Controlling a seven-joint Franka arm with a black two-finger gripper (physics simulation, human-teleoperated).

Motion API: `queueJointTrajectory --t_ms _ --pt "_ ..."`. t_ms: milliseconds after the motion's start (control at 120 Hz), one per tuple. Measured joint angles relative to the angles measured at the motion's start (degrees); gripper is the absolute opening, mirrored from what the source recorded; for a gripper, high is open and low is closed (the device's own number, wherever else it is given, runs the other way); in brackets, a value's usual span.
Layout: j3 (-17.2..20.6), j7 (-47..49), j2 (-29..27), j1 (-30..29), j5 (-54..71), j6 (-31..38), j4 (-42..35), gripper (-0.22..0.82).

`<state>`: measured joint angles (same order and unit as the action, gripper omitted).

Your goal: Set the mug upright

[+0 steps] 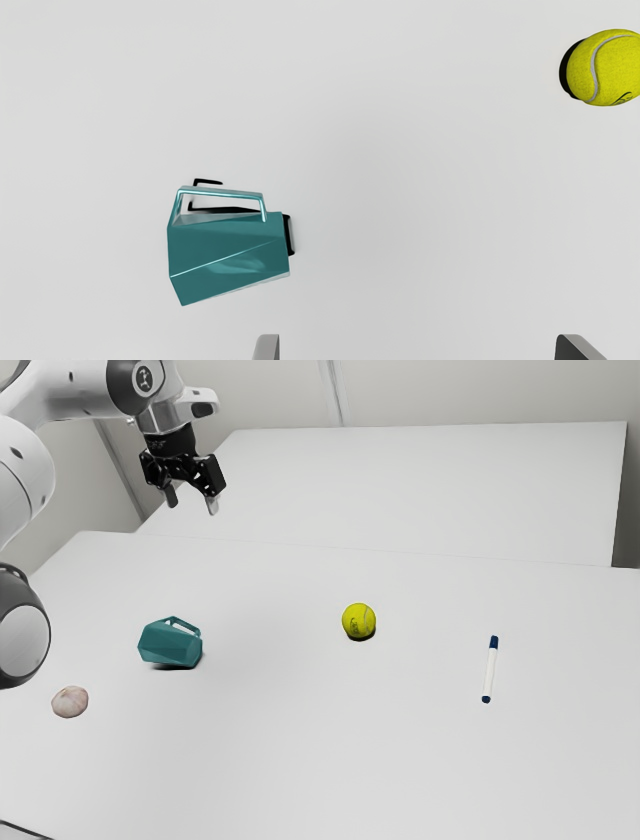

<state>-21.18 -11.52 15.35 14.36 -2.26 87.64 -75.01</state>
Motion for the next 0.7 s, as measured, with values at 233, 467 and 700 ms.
queueJointTrajectory --t_ms 233,467,700 --pt "-0.4 0.4 -0.5 -0.1 -0.6 0.3 -0.5 0.60" --pt "-0.7 0.0 -2.6 -0.5 -1.0 4.2 -10.1 0.60" --pt "-6.1 -3.9 -4.1 -2.0 -3.6 5.6 -16.3 0.60"
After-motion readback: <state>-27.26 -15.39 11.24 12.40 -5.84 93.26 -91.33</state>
